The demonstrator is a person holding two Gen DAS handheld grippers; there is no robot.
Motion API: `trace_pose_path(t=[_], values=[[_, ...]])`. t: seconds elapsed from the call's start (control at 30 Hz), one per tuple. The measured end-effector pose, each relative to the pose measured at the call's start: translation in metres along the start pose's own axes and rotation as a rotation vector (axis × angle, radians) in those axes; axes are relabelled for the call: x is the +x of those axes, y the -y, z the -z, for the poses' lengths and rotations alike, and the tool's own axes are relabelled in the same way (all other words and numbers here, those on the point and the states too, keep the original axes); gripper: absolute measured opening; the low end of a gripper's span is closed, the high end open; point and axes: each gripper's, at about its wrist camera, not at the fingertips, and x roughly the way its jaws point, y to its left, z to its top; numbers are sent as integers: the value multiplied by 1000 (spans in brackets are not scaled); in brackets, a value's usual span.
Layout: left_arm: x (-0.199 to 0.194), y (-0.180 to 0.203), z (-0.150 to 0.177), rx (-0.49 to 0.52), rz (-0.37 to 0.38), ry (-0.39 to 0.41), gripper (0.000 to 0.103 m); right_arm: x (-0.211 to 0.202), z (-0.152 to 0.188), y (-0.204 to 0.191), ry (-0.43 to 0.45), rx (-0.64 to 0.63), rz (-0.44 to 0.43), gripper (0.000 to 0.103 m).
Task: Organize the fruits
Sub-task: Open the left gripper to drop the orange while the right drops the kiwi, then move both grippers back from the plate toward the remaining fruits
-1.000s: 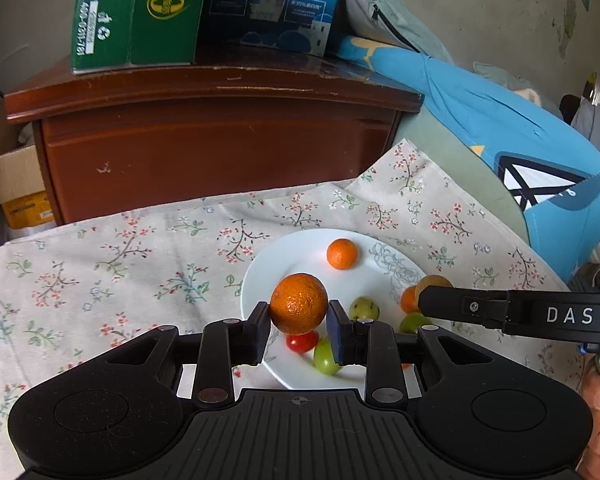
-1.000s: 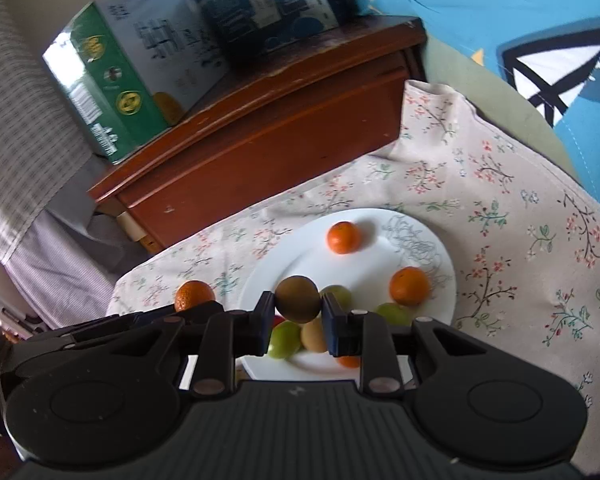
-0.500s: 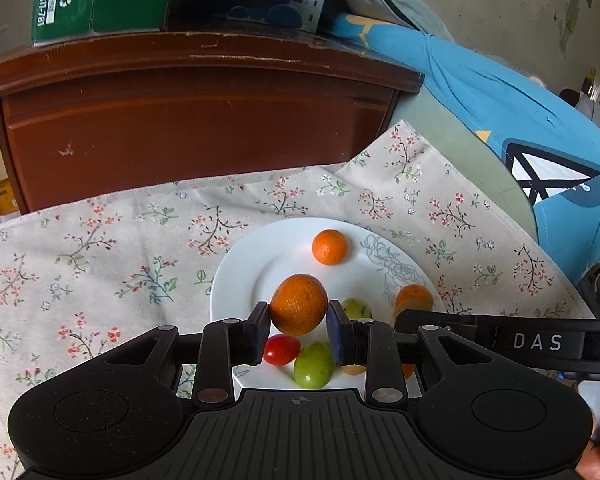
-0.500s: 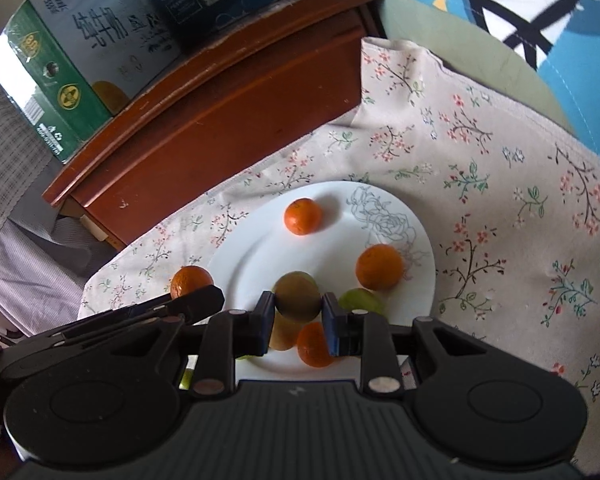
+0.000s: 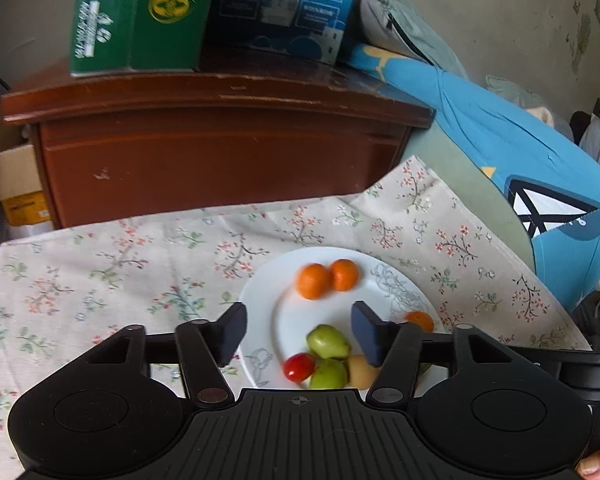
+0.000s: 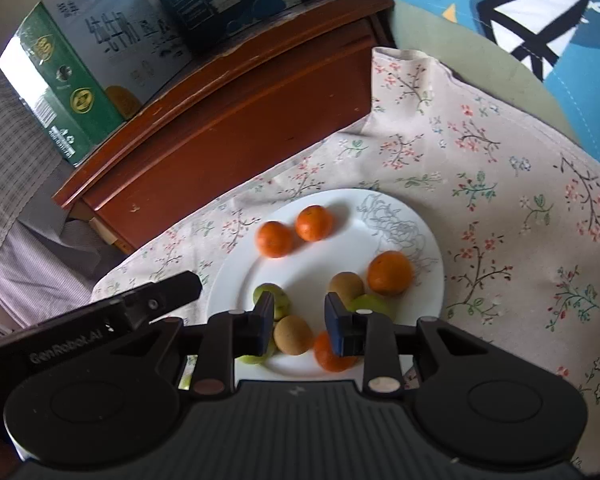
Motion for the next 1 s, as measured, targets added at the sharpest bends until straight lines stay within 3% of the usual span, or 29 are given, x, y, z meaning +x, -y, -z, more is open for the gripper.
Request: trace_pose_path(t=[0.37, 1.0], values=[[-38, -12, 13, -3, -44, -18, 63, -10, 12, -17, -24, -50, -45, 33], [-69, -18, 79, -26, -76, -122, 64, -20, 55, -31, -102, -61, -86, 33]])
